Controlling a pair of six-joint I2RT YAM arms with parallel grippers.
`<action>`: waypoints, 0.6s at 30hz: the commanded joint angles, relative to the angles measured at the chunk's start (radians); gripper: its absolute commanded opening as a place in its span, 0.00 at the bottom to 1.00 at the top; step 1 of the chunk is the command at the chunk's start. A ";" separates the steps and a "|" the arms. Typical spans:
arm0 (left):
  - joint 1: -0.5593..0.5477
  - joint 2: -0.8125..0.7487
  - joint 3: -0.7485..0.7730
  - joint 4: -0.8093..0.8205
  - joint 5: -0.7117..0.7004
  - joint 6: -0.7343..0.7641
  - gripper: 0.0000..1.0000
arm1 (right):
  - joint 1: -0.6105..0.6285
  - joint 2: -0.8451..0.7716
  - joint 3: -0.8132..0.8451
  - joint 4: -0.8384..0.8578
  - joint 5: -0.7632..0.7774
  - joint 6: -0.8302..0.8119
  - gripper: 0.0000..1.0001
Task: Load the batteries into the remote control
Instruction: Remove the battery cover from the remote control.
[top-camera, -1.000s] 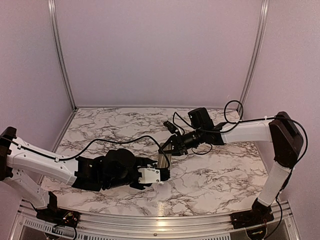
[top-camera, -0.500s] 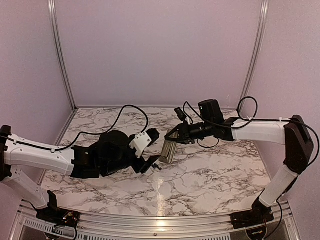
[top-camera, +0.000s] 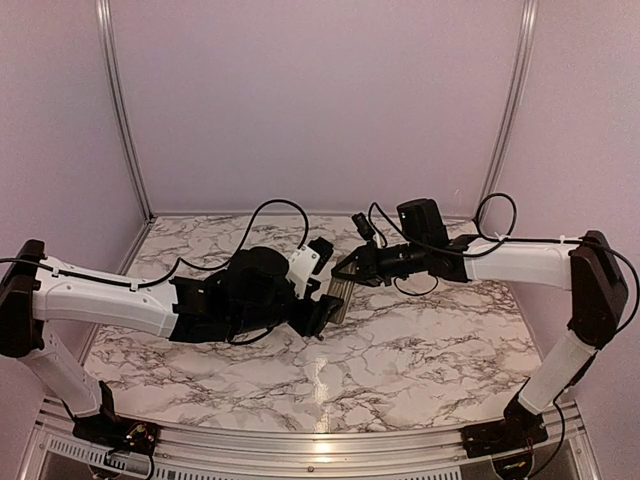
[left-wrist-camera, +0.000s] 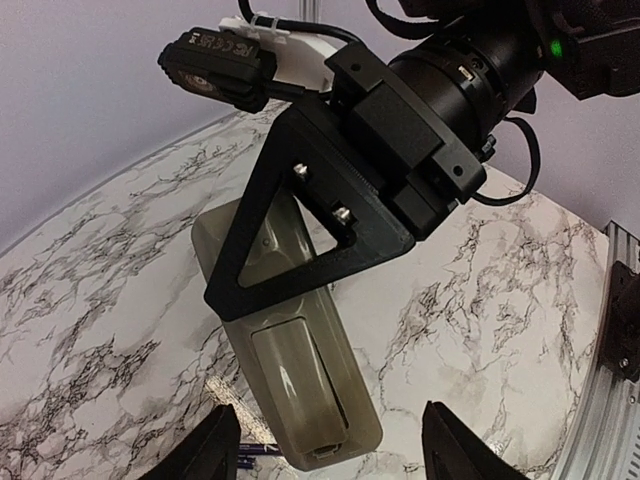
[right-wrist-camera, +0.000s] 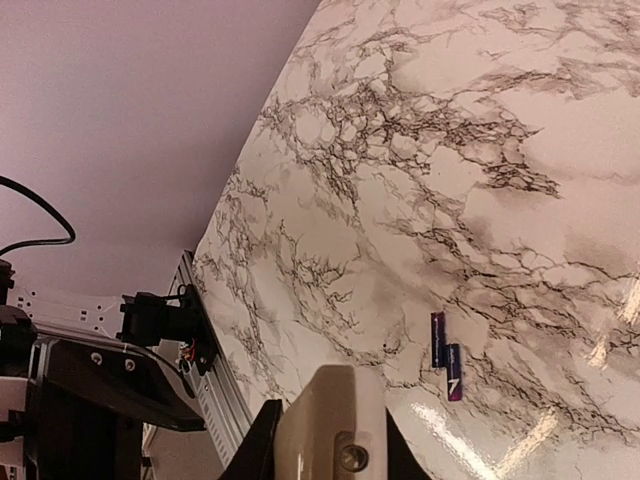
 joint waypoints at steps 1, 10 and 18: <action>0.017 0.042 0.043 -0.067 0.008 -0.052 0.61 | -0.006 -0.039 -0.001 0.006 0.015 0.007 0.00; 0.034 0.101 0.083 -0.093 0.031 -0.045 0.55 | -0.006 -0.041 0.000 0.006 0.006 0.005 0.00; 0.050 0.128 0.105 -0.123 0.037 -0.038 0.45 | -0.006 -0.046 0.001 0.006 0.001 0.003 0.00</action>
